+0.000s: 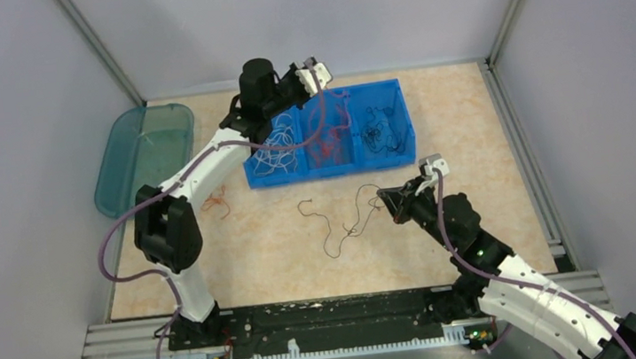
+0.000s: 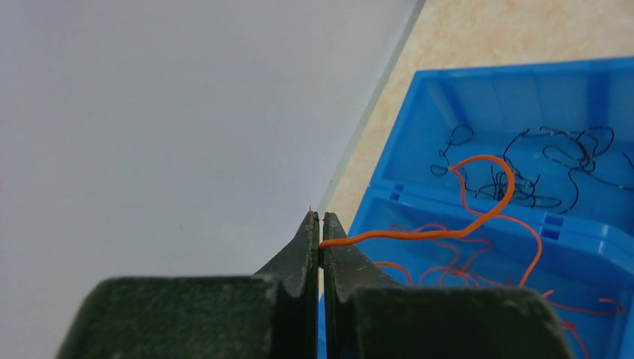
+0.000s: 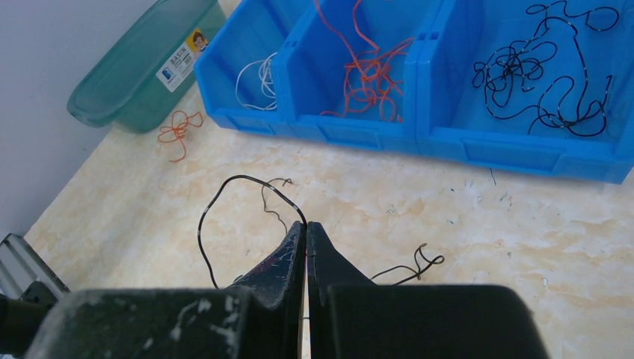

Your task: Untangle the cables

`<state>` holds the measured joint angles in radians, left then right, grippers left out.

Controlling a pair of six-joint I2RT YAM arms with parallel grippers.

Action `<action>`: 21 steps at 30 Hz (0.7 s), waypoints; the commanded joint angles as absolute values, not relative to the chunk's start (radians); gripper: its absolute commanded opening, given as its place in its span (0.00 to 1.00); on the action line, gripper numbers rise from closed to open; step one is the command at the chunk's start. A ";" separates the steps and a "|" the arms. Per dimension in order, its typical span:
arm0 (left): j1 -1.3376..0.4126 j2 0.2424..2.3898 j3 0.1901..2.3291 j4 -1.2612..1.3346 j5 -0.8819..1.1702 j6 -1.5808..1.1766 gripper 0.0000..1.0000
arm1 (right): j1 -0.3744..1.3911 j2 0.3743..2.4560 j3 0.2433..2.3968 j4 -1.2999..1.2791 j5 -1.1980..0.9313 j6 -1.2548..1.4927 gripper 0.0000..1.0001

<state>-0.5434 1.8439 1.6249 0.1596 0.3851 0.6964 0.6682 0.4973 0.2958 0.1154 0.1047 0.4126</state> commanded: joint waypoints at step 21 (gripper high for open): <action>-0.531 1.883 1.821 -0.402 0.367 0.795 0.98 | 0.660 0.637 0.488 0.043 0.148 0.431 0.00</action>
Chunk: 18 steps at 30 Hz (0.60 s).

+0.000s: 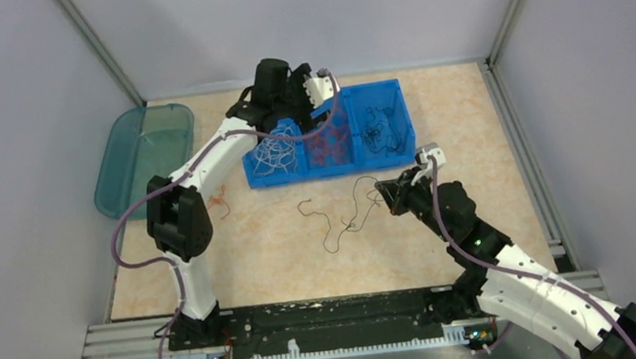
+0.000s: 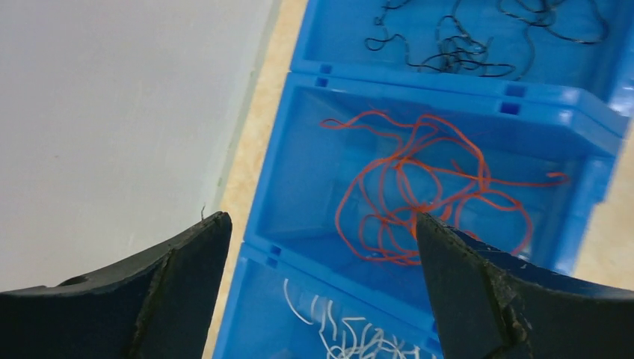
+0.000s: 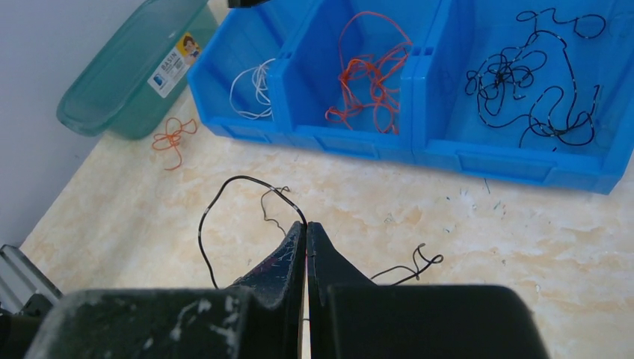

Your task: Untangle the cables

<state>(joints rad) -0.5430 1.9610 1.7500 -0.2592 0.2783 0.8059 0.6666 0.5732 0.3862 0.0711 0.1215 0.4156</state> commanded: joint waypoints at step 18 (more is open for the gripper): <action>-0.337 1.349 1.427 -0.629 0.886 0.704 0.99 | 0.431 0.992 1.193 -0.222 -0.099 0.446 0.00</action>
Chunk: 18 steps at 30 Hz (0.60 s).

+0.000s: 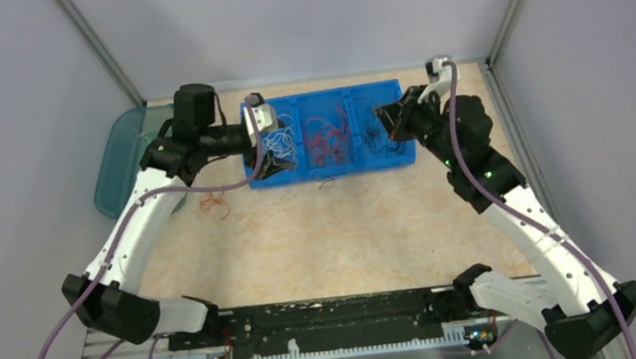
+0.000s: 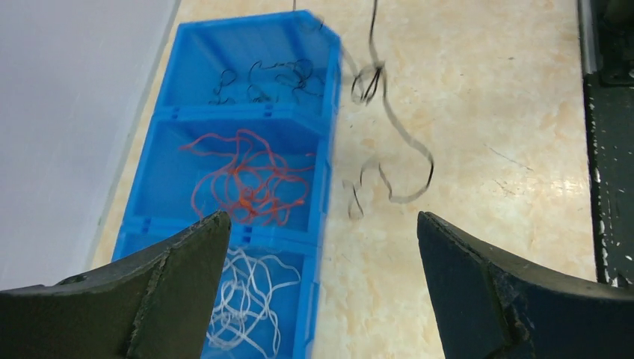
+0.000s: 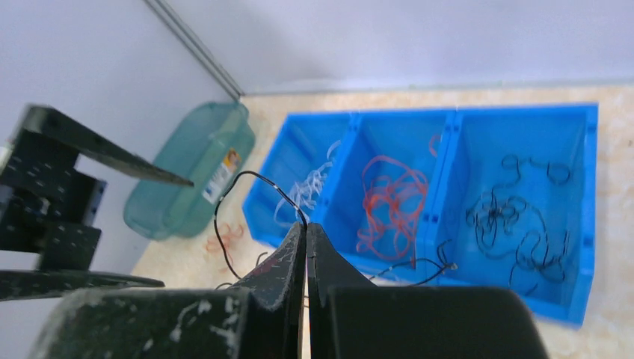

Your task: Untangle the cables

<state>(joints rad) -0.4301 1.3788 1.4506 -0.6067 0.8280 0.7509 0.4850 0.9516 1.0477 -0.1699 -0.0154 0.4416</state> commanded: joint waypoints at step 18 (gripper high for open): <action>0.203 1.421 1.279 -0.916 0.721 1.146 0.98 | 0.237 1.257 1.570 -0.250 0.041 0.292 0.00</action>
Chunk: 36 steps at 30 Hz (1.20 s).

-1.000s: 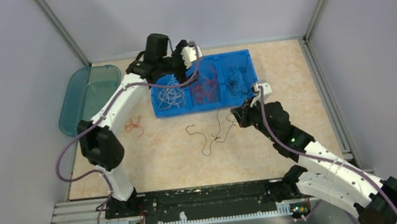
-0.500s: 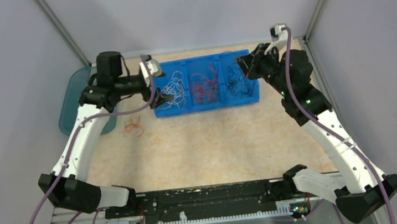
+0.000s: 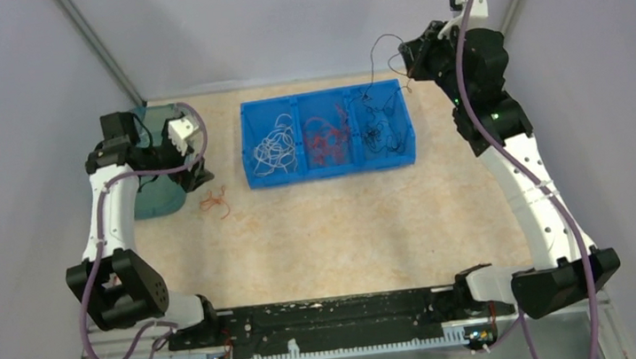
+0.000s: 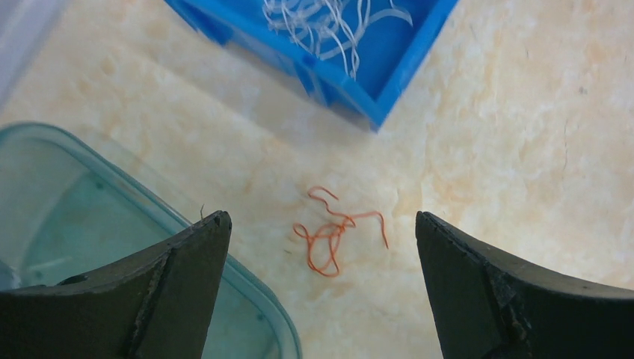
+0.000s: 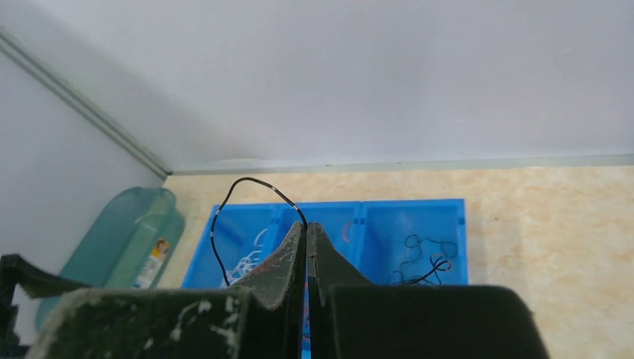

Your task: Untangle the cables

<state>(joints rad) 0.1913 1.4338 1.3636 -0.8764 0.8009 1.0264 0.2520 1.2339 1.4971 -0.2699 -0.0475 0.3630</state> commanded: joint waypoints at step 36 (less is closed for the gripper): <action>0.209 1.389 1.028 -0.721 0.579 1.150 0.96 | -0.008 1.294 1.507 -0.125 -0.042 0.377 0.00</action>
